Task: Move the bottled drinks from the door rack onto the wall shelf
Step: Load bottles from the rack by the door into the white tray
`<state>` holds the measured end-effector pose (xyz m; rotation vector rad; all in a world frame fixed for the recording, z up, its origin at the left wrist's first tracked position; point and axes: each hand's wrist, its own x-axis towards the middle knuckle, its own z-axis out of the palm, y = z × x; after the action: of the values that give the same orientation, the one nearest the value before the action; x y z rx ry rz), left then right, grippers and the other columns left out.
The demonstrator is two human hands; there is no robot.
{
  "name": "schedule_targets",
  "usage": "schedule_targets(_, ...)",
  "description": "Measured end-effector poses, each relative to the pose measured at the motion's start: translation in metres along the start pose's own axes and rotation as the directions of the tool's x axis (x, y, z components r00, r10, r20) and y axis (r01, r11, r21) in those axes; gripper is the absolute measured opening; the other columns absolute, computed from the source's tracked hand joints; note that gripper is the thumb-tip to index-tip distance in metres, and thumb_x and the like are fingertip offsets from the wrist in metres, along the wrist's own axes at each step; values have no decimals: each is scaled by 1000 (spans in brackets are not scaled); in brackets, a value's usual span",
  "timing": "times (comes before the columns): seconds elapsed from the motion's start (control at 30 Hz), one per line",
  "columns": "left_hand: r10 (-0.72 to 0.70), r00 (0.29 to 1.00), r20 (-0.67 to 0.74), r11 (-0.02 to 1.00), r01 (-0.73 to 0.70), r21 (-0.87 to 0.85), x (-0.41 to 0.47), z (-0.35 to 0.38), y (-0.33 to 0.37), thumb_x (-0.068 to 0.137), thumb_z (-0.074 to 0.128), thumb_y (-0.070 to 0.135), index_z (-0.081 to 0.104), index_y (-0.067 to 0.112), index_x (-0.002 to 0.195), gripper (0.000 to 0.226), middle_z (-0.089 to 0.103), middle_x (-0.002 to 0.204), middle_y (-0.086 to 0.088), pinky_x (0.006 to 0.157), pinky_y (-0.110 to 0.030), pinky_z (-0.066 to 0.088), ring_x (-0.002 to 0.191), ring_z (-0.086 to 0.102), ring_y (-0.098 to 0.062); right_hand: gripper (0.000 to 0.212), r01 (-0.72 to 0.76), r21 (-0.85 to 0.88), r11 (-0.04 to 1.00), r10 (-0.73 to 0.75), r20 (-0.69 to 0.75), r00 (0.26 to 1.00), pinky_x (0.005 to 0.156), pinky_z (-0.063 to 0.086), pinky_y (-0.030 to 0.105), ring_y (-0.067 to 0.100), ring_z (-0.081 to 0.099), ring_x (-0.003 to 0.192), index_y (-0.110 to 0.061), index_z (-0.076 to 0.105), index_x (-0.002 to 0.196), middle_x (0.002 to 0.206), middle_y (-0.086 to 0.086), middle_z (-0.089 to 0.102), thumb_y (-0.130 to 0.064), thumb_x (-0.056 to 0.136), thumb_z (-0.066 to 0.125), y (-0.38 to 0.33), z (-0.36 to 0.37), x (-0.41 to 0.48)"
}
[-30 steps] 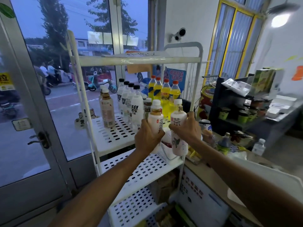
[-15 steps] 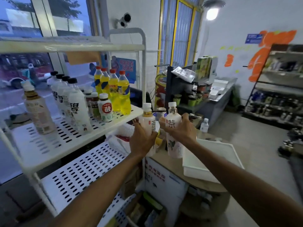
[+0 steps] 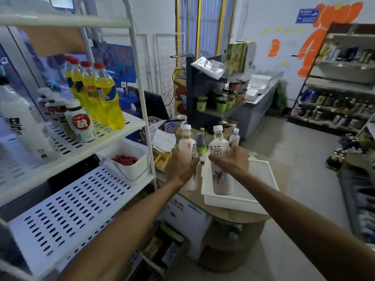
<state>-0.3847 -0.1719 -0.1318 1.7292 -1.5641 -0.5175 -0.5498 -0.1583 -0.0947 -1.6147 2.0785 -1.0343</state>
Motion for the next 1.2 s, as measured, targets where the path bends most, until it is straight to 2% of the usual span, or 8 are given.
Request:
schedule_targets(0.1,-23,999,40,999,22,24,3,23,3,75,66,65,38,9,118,76,59,115,-10,73,-34,46,101,62,-31,61,-19,10,1000,19,6,1000,71,57,44,19,64,78,-20,48,101,85,-3,62,-51,59,80,23,2,10)
schedule_targets(0.23,-11,997,80,1000,9,16,7,51,3,69,65,70,38,9,121,84,61,114,-12,79,-44,53,98,63,-33,63,-61,-14,998,62,30,998,71,57,40,20,66,79,-19,48,107,85,-4,63,-50,62,80,48,7,18)
schedule_targets(0.47,-48,975,216,994,26,105,29,94,0,80,65,57,38,7,123,71,59,120,-14,77,-37,47,104,61,-34,65,-166,-46,985,170,85,982,71,60,42,17,68,81,-21,51,102,92,-1,68,-62,60,77,86,23,37)
schedule_targets(0.63,-44,961,273,991,8,130,55,118,-5,79,62,61,36,8,124,75,60,120,-12,79,-37,51,104,62,-33,62,-224,-109,968,235,98,967,74,58,43,22,67,83,-19,51,104,93,2,67,-64,67,73,97,32,59)
schedule_targets(0.7,-58,954,294,994,28,108,68,128,-6,77,63,62,37,8,121,74,61,120,-14,82,-41,53,103,62,-32,63,-239,-130,962,252,94,963,75,58,43,23,67,85,-18,50,106,95,2,66,-64,69,71,99,37,72)
schedule_targets(0.9,-90,914,397,983,17,184,105,154,-16,80,63,60,34,7,132,80,59,125,-13,84,-38,47,112,59,-33,68,-301,-168,939,320,101,942,74,58,46,26,69,82,-18,50,102,94,5,68,-70,61,67,99,60,108)
schedule_targets(1.03,-71,876,477,978,-34,208,123,172,-29,75,63,65,42,11,130,81,60,123,-13,82,-38,52,107,61,-32,62,-339,-205,918,364,101,926,78,56,44,27,67,88,-16,51,102,96,6,67,-64,67,70,109,74,124)
schedule_targets(1.2,-93,850,519,976,-25,216,130,188,-34,70,68,61,37,11,135,88,51,129,-11,82,-35,44,115,54,-30,59,-357,-240,903,394,127,911,74,57,39,25,66,86,-14,51,105,93,5,65,-59,72,70,130,88,135)
